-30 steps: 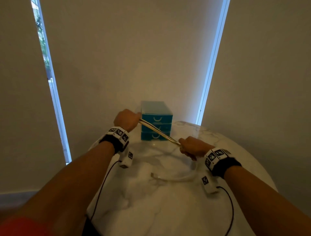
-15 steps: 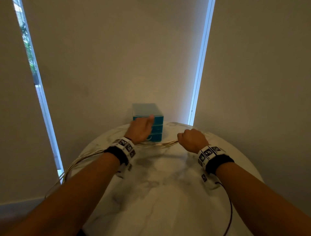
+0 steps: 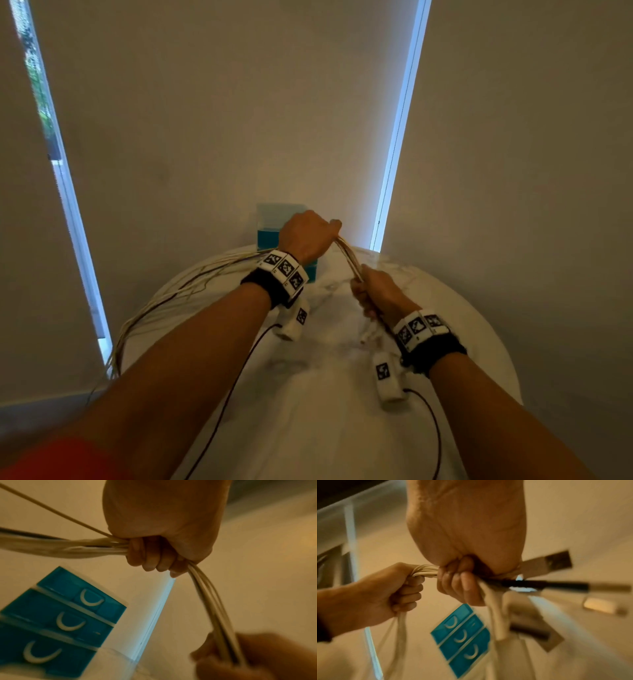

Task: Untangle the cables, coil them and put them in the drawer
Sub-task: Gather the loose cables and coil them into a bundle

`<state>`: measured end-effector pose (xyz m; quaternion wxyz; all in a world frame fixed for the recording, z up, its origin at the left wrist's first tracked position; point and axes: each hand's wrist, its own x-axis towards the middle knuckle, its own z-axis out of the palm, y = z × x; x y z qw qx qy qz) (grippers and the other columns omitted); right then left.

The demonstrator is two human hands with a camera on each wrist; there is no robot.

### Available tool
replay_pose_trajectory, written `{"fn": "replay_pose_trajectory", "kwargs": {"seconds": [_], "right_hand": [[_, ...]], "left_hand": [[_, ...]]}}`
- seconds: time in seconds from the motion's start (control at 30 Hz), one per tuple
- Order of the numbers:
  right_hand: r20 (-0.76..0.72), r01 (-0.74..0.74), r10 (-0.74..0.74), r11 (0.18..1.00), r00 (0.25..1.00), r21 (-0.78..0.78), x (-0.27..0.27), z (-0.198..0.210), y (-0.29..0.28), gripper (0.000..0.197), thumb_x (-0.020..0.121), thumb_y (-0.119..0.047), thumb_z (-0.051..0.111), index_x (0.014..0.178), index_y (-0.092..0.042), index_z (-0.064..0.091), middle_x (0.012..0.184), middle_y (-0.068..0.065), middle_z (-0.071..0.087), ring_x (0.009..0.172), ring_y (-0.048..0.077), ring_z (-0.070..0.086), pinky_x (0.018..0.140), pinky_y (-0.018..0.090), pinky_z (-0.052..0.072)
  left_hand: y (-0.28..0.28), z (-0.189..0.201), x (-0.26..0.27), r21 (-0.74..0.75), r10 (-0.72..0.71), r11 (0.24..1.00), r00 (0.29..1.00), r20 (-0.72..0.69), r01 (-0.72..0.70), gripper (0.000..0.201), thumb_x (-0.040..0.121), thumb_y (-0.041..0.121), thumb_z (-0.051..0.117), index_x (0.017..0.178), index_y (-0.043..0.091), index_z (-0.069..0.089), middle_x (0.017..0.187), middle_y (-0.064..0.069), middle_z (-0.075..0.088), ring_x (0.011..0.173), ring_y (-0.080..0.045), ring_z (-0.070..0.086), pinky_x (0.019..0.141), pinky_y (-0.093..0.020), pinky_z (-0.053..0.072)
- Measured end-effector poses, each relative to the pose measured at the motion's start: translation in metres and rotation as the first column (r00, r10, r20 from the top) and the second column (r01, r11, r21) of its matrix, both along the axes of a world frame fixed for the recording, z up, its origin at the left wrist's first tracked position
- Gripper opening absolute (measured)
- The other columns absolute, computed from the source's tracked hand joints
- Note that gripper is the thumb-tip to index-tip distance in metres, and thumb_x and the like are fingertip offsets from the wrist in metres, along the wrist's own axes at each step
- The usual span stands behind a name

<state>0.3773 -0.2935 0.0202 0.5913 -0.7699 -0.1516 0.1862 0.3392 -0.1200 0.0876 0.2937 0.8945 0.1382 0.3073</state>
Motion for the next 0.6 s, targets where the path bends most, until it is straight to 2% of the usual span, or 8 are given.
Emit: {"fn": "replay_pose_trajectory", "kwargs": {"seconds": [0.07, 0.13, 0.2, 0.3, 0.37, 0.43, 0.53, 0.6], "right_hand": [[-0.170, -0.029, 0.045, 0.995, 0.984, 0.094, -0.007, -0.009, 0.012, 0.057, 0.111, -0.041, 0.027, 0.060, -0.023, 0.047, 0.052, -0.007, 0.038, 0.040, 0.010, 0.028, 0.039, 0.022, 0.027], [-0.268, -0.089, 0.127, 0.985, 0.955, 0.150, -0.012, -0.014, 0.020, 0.059, 0.109, -0.042, 0.027, 0.056, -0.023, 0.043, 0.051, -0.006, 0.034, 0.037, 0.010, 0.024, 0.037, 0.021, 0.026], [-0.290, -0.135, 0.177, 0.978, 0.941, 0.157, -0.013, -0.018, 0.024, 0.057, 0.106, -0.043, 0.027, 0.055, -0.023, 0.040, 0.051, -0.005, 0.031, 0.038, 0.011, 0.021, 0.038, 0.023, 0.028], [-0.314, -0.187, 0.227, 0.970, 0.922, 0.153, -0.014, -0.024, 0.024, 0.059, 0.106, -0.048, 0.024, 0.055, -0.022, 0.039, 0.051, -0.005, 0.029, 0.039, 0.012, 0.021, 0.041, 0.024, 0.033], [-0.344, -0.184, 0.237, 0.966, 0.909, 0.182, -0.015, -0.025, 0.025, 0.060, 0.107, -0.047, 0.022, 0.055, -0.023, 0.038, 0.050, -0.006, 0.029, 0.039, 0.011, 0.020, 0.039, 0.023, 0.029], [-0.330, -0.134, 0.212, 0.960, 0.920, 0.245, -0.014, -0.024, 0.025, 0.059, 0.109, -0.044, 0.024, 0.055, -0.024, 0.037, 0.050, -0.006, 0.029, 0.039, 0.010, 0.020, 0.037, 0.022, 0.023], [-0.299, -0.065, 0.224, 0.885, 0.928, 0.461, -0.007, -0.017, 0.021, 0.057, 0.110, -0.037, 0.029, 0.055, -0.024, 0.038, 0.049, -0.005, 0.027, 0.038, 0.010, 0.019, 0.036, 0.021, 0.018], [-0.290, -0.043, 0.281, 0.782, 0.915, 0.621, -0.001, -0.010, 0.021, 0.057, 0.112, -0.041, 0.034, 0.057, -0.023, 0.036, 0.046, -0.006, 0.025, 0.036, 0.009, 0.019, 0.035, 0.022, 0.016]], "left_hand": [[0.001, 0.003, 0.005, -0.036, 0.015, 0.999, 1.000, -0.005, -0.016, 0.051, 0.094, 0.046, 0.056, 0.056, 0.013, 0.052, 0.059, -0.004, 0.058, 0.059, -0.025, 0.057, 0.055, -0.030, 0.037], [0.006, -0.001, 0.010, -0.072, 0.004, 0.997, 1.000, -0.027, -0.006, 0.048, 0.087, 0.051, 0.050, 0.057, 0.013, 0.052, 0.060, -0.003, 0.058, 0.062, -0.028, 0.058, 0.056, -0.029, 0.037], [0.013, -0.005, 0.011, -0.144, 0.007, 0.990, 1.000, -0.018, -0.009, 0.047, 0.087, 0.049, 0.053, 0.060, 0.012, 0.056, 0.062, -0.004, 0.060, 0.064, -0.028, 0.058, 0.060, -0.031, 0.042], [0.021, -0.013, 0.013, -0.171, 0.028, 0.985, 0.998, -0.056, -0.037, 0.041, 0.096, 0.048, 0.056, 0.076, 0.013, 0.063, 0.079, -0.007, 0.064, 0.075, -0.026, 0.058, 0.071, -0.035, 0.047], [0.023, -0.016, 0.014, -0.177, 0.030, 0.983, 0.998, -0.063, -0.041, 0.041, 0.098, 0.047, 0.056, 0.074, 0.014, 0.061, 0.079, -0.006, 0.062, 0.076, -0.026, 0.057, 0.072, -0.034, 0.046], [0.027, -0.016, 0.015, -0.189, 0.019, 0.982, 0.999, -0.048, -0.028, 0.042, 0.098, 0.044, 0.056, 0.068, 0.014, 0.060, 0.071, -0.004, 0.061, 0.071, -0.026, 0.057, 0.067, -0.033, 0.044], [0.036, -0.019, 0.011, -0.183, 0.002, 0.983, 0.999, -0.046, -0.010, 0.048, 0.099, 0.042, 0.054, 0.060, 0.015, 0.058, 0.060, -0.003, 0.060, 0.061, -0.023, 0.055, 0.059, -0.033, 0.040], [0.042, -0.028, 0.008, -0.172, -0.012, 0.985, 0.997, -0.077, -0.001, 0.054, 0.104, 0.048, 0.047, 0.063, 0.016, 0.061, 0.063, -0.009, 0.065, 0.061, -0.022, 0.058, 0.062, -0.036, 0.047]]}}
